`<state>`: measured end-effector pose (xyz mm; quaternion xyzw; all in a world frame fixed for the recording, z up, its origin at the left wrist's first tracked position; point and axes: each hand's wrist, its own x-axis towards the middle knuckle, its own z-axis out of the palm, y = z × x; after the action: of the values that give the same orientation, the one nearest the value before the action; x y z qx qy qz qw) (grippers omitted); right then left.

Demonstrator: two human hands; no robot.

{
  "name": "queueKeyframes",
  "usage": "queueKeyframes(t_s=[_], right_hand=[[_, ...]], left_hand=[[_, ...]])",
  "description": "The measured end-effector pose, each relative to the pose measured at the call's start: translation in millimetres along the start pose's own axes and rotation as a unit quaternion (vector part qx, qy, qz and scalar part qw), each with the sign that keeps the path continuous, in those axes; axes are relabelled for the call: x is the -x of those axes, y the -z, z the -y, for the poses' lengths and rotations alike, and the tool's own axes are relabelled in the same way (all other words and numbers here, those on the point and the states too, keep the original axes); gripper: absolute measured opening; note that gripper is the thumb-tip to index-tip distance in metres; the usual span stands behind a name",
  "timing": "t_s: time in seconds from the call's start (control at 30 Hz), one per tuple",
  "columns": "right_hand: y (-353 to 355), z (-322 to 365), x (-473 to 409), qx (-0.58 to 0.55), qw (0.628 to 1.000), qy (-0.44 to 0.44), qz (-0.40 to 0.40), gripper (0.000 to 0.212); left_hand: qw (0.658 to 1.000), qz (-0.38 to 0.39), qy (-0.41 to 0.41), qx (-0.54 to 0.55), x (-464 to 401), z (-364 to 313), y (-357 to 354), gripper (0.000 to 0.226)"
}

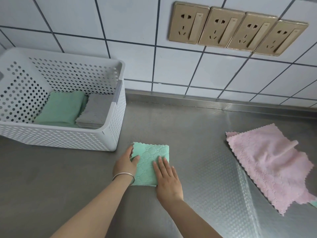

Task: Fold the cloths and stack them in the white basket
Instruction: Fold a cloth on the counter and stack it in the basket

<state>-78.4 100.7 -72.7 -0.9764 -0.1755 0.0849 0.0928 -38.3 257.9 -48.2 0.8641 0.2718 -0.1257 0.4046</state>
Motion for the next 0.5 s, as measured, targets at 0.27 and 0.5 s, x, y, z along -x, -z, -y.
queueKeyframes(t_s=[0.27,0.5], right_hand=[[-2.5,1.5,4.2,0.087,0.990,0.018,0.109,0.091],[12.3,-3.7,4.0,-0.082,0.996,-0.041,0.008,0.056]], left_hand=[[0.995,-0.040,0.015,-0.094,-7.2,-1.7,-7.4,0.048],[0.982,-0.133,0.042,-0.130,0.2,15.8,-10.0,0.038]])
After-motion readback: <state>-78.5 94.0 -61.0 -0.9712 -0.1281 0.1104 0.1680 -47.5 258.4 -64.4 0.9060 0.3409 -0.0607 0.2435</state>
